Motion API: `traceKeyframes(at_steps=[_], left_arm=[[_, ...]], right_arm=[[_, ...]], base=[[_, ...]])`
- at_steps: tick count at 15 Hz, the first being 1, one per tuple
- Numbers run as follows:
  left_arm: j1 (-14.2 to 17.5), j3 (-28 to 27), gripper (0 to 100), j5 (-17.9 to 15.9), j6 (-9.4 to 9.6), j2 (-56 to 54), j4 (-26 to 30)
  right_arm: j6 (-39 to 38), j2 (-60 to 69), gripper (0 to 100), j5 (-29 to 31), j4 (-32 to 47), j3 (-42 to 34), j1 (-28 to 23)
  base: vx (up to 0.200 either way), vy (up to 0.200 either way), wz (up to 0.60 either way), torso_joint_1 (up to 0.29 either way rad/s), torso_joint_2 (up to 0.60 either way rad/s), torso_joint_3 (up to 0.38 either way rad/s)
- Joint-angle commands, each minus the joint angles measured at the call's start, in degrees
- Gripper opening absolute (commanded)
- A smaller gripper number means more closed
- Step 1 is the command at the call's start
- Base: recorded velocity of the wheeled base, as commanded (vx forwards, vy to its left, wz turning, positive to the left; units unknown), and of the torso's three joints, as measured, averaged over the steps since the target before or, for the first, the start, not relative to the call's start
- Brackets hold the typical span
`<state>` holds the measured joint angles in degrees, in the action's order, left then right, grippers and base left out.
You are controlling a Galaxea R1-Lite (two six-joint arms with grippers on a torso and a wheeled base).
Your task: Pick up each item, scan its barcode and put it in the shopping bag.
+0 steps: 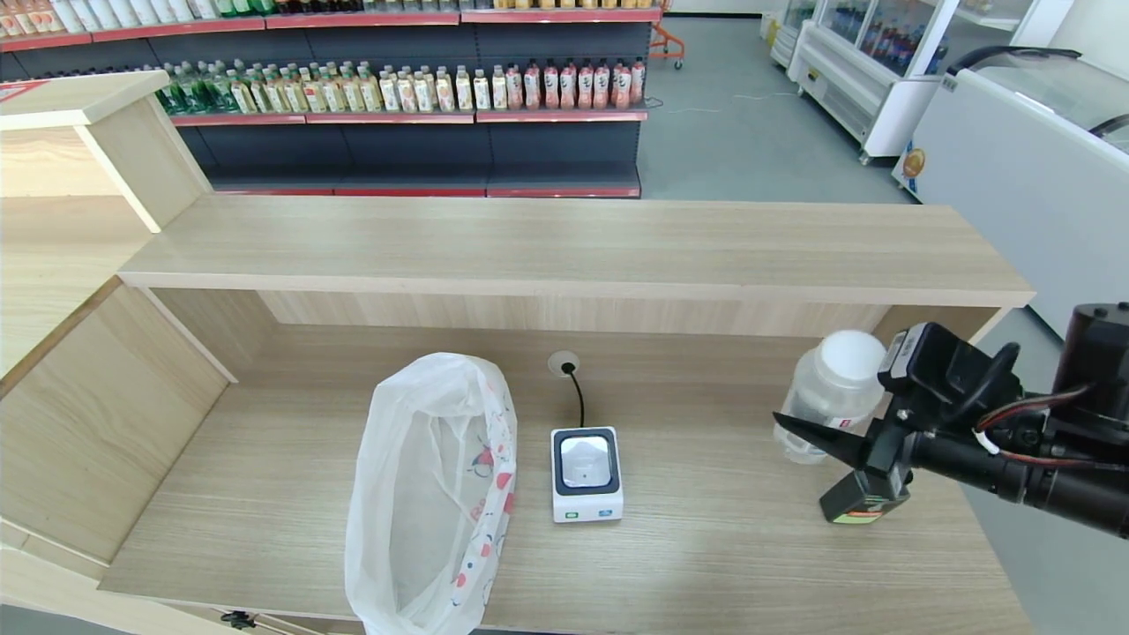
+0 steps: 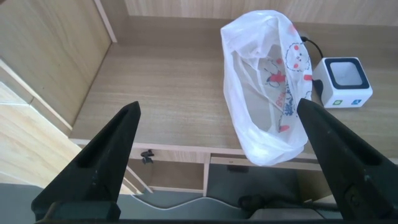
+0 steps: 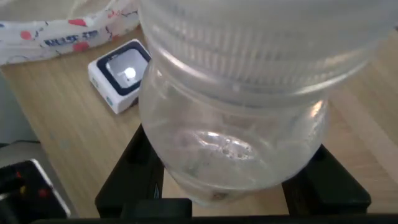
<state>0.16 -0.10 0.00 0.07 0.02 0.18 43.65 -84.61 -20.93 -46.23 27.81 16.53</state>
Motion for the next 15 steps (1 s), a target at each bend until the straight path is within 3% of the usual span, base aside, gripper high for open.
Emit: traceKeyframes(at_steps=[1,5,13,15], left_arm=[[0.0,0.0,100,0.0,0.01,0.0,0.0],[0.0,0.0,100,-0.1,0.01,0.0,0.0],[0.0,0.0,100,-0.1,0.1,0.0,0.0],[0.0,0.0,100,-0.1,-0.07,0.0,0.0]], right_arm=[[7.3,1.5,0,2.1,0.1,-0.1,-3.6],[22.4,3.3,0,2.4,0.1,-0.6,-9.2],[22.9,5.9,0,4.1,0.4,-2.4,-7.6],[22.9,5.7,0,4.1,0.5,-2.4,-7.6]], base=[[0.0,0.0,0.0,0.0,0.0,0.0],[0.0,0.0,0.0,0.0,0.0,0.0],[0.0,0.0,0.0,0.0,0.0,0.0],[0.0,0.2,0.0,0.002,0.01,0.002]])
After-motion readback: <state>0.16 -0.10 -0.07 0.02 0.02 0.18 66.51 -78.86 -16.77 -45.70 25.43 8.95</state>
